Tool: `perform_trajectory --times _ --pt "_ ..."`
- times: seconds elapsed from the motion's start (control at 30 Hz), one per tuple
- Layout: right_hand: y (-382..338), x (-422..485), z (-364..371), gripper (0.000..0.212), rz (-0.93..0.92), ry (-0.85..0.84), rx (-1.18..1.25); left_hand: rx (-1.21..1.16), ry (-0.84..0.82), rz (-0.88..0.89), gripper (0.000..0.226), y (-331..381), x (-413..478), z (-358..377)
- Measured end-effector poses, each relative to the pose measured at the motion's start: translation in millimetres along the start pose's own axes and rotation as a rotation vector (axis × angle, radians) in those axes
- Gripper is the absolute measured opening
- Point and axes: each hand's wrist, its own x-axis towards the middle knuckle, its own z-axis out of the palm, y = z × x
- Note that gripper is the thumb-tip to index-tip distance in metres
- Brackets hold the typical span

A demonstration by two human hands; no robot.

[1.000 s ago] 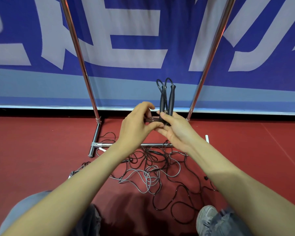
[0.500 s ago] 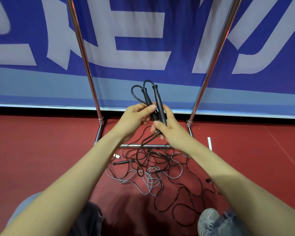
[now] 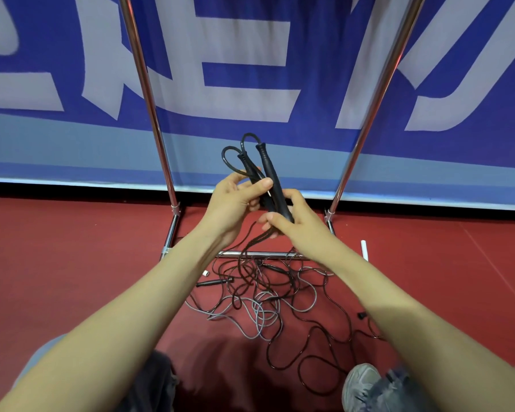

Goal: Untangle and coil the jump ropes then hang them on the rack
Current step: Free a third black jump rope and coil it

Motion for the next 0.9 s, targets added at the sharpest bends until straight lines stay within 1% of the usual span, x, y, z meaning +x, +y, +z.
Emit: perform_trajectory --times 0.07,0.1,0.17,0.3,0.33,0.4,0.47,0.5,0.53,0.57,0.6,0.63,0.67,0.73,0.8,0.9 --pt "-4.7 -4.5 -0.8 0.022 -0.036 0.118 -0.152 -0.030 0.041 0.039 0.035 -0.8 1.6 1.3" --pt "-5.9 -6.9 0.2 0.019 -0.065 0.153 -0.248 -0.027 0.048 0.057 0.034 -0.8 1.5 2.3" --pt "-7.5 -9.1 4.2 0.021 -0.099 0.171 -0.360 -0.009 0.043 0.082 0.033 -1.5 0.2 5.1" --pt "-8.1 -5.1 3.6 0.030 -0.074 0.137 -0.515 0.021 0.040 0.106 0.029 -3.0 -0.4 7.1" --pt "-8.2 -4.7 2.0 0.028 -0.092 0.138 -0.511 0.010 0.035 0.113 0.030 -1.9 0.2 6.5" --pt "-11.3 -5.5 0.4 0.021 -0.123 0.139 -0.428 0.036 0.017 0.109 0.034 -1.7 2.3 5.0" --pt "-15.0 -5.5 -0.3 0.018 -0.120 0.162 -0.288 0.147 -0.034 0.041 0.045 -6.5 5.9 3.4" --pt "-17.0 -4.5 -1.9 0.019 -0.113 0.190 -0.227 0.239 -0.108 -0.016 0.055 -8.8 5.2 3.1" --pt "-18.8 -2.8 -5.1 0.018 -0.110 0.222 -0.178 0.354 -0.226 -0.065 0.061 -12.6 3.2 2.3" --pt "-19.7 -1.1 -10.0 0.015 -0.110 0.253 -0.149 0.470 -0.345 -0.104 0.062 -15.8 0.4 0.6" --pt "-20.4 0.5 -16.2 0.011 -0.109 0.278 -0.142 0.558 -0.410 -0.128 0.061 -16.2 -2.7 -1.6" --pt "-20.7 1.9 -23.9 0.012 -0.105 0.296 -0.154 0.597 -0.408 -0.135 0.057 -14.0 -2.7 -5.8" --pt "-20.4 2.5 -31.6 0.014 -0.093 0.295 -0.178 0.597 -0.380 -0.131 0.048 -10.7 -0.9 -11.5" --pt "-21.6 0.2 -43.2 0.015 -0.072 0.216 -0.200 0.597 -0.342 -0.098 0.027 0.6 4.1 -27.6" --pt "-24.6 -5.4 -47.9 0.017 -0.089 0.048 -0.157 0.643 -0.360 -0.084 0.025 10.7 9.6 -44.6" --pt "-28.8 -14.7 -47.8 0.034 -0.140 -0.261 -0.082 0.568 -0.425 -0.135 0.030 14.9 8.9 -56.8"
